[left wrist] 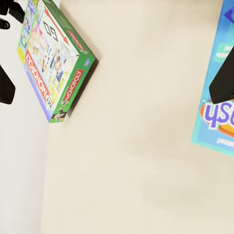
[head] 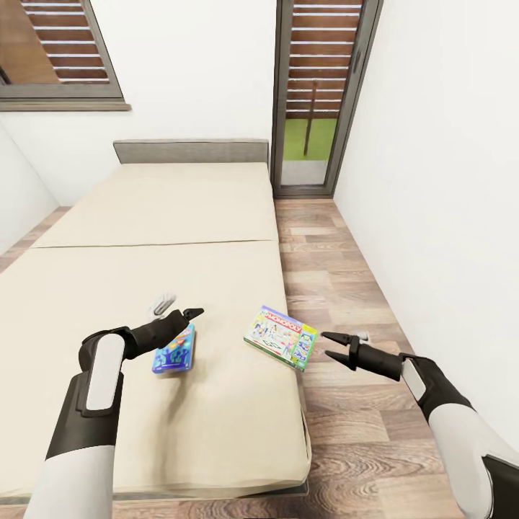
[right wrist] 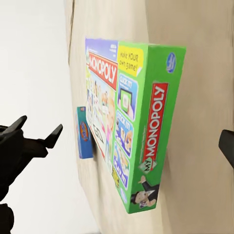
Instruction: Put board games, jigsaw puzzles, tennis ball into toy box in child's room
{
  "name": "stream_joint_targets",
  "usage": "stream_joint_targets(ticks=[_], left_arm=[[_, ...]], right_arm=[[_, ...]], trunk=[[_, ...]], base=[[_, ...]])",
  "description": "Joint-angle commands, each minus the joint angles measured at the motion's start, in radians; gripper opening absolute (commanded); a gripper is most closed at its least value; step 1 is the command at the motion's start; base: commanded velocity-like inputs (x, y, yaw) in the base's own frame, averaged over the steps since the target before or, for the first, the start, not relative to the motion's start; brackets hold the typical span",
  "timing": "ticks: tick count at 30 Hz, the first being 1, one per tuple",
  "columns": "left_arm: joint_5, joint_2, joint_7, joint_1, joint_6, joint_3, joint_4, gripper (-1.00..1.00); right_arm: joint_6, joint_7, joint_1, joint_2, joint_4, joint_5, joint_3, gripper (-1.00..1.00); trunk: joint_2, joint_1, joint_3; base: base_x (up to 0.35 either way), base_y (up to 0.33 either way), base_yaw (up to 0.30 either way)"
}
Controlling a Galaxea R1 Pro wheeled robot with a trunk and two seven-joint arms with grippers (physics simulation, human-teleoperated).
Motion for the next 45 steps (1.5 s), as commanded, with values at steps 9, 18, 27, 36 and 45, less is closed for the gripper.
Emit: stream_joint_targets(ticks=[9,18,27,36,45], left_arm=[[0.011,-0.001,0.009,-0.001,0.005,0.002,-0.001,1.0],[0.011,-0.001,0.008,-0.001,0.005,0.002,-0.001,1.0],[0.011,-0.001,0.007,-0.001,0.005,0.002,-0.001,1.0],[0.011,-0.001,0.006,-0.001,0.005,0.002,-0.001,1.0],[0.011,-0.001,0.005,-0.001,0.005,0.002,-0.001,1.0]], right_arm=[[0.005,-0.025,-0.001,-0.002,0.0,-0.008,-0.053,1.0],[0.005,-0.058,-0.002,-0.003,0.0,-0.01,-0.073,1.0],[0.005,-0.067,-0.002,-0.003,0.0,-0.011,-0.078,1.0],[0.005,-0.072,-0.002,-0.004,0.0,-0.011,-0.08,1.0],[0.005,-0.073,-0.002,-0.006,0.0,-0.011,-0.081,1.0]], trunk=[[0.0,0.0,-0.001],[0.0,0.0,-0.001],[0.0,0.0,-0.001],[0.0,0.0,-0.001],[0.0,0.0,-0.001]], base=[[0.0,0.0,0.037],[0.0,0.0,0.071],[0.0,0.0,0.119],[0.0,0.0,0.178],[0.0,0.0,0.091]])
